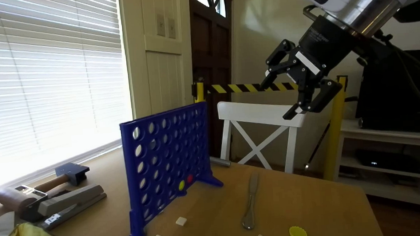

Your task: Put the blue ring in the blue rack

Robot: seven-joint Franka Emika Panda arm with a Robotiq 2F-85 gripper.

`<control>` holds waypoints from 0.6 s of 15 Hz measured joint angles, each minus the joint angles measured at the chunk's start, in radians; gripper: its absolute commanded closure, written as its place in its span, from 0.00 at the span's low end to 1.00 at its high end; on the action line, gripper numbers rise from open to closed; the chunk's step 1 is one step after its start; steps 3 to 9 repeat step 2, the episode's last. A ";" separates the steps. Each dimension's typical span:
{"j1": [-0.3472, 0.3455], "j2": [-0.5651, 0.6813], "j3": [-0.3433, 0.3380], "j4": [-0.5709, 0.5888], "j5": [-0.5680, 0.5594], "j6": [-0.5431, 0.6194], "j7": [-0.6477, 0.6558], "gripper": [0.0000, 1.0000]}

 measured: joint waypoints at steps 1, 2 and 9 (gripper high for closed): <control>0.001 0.000 0.000 0.000 0.000 0.000 0.000 0.00; 0.001 0.000 0.000 0.000 0.000 0.000 0.000 0.00; 0.001 0.000 0.000 0.000 0.000 0.000 0.000 0.00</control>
